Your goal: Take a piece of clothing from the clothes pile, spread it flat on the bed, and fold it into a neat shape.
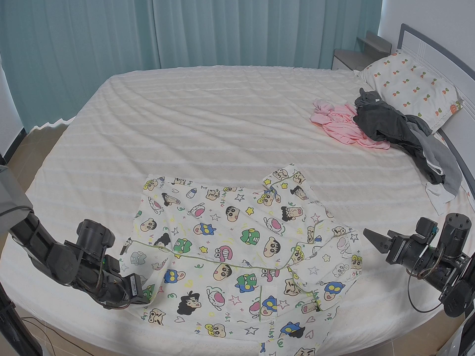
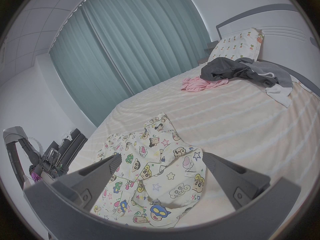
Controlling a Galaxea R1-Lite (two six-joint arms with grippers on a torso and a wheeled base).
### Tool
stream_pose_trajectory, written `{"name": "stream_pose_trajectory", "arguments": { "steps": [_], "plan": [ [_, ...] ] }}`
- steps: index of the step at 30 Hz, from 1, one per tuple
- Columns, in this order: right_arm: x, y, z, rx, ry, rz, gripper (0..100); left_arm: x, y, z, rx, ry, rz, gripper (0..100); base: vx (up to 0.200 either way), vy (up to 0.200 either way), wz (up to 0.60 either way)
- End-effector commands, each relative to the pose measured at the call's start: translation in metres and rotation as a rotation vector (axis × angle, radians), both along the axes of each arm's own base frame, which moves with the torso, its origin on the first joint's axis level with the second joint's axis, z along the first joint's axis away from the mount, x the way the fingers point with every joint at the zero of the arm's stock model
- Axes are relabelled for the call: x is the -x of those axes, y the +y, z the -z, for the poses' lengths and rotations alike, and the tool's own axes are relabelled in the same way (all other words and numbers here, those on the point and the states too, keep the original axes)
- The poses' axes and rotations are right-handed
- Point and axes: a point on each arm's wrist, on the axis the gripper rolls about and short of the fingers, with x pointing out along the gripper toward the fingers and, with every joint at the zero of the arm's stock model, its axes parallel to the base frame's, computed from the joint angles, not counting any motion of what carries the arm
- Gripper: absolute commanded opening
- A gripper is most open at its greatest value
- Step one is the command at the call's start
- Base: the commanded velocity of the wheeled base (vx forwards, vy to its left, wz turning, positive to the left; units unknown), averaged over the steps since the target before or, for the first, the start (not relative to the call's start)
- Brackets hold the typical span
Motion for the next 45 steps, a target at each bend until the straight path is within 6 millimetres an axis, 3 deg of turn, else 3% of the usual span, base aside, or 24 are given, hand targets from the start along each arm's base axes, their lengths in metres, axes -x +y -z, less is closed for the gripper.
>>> {"name": "stream_pose_trajectory", "arguments": {
  "steps": [1,11,16,28,32,39,45],
  "plan": [
    [0.004,-0.001,0.0,-0.001,-0.001,-0.001,100,-0.003,-0.018,0.019,-0.07,0.054,0.05,0,0.0,0.0,0.0],
    [0.004,-0.001,-0.001,-0.001,-0.004,-0.001,100,0.002,-0.055,0.03,-0.182,0.013,0.054,0,0.0,0.0,0.0],
    [0.004,-0.001,-0.001,-0.002,-0.007,0.001,100,0.006,-0.065,0.031,-0.224,0.006,0.028,0,0.0,0.0,0.0],
    [0.005,-0.001,-0.003,-0.003,-0.013,-0.001,100,0.016,-0.066,0.037,-0.315,0.006,-0.035,0,0.0,0.0,0.0],
    [0.005,-0.001,-0.002,-0.003,-0.012,-0.001,100,0.014,-0.069,0.03,-0.262,-0.054,-0.105,0,0.0,0.0,0.0],
    [0.005,-0.001,-0.003,-0.005,-0.013,0.0,100,0.02,-0.07,0.001,-0.163,-0.129,-0.172,0,0.0,0.0,0.0],
    [0.005,-0.001,-0.003,-0.003,-0.013,-0.001,100,0.023,-0.068,-0.009,-0.147,-0.163,-0.187,0,0.0,0.0,0.0]
  ]
}}
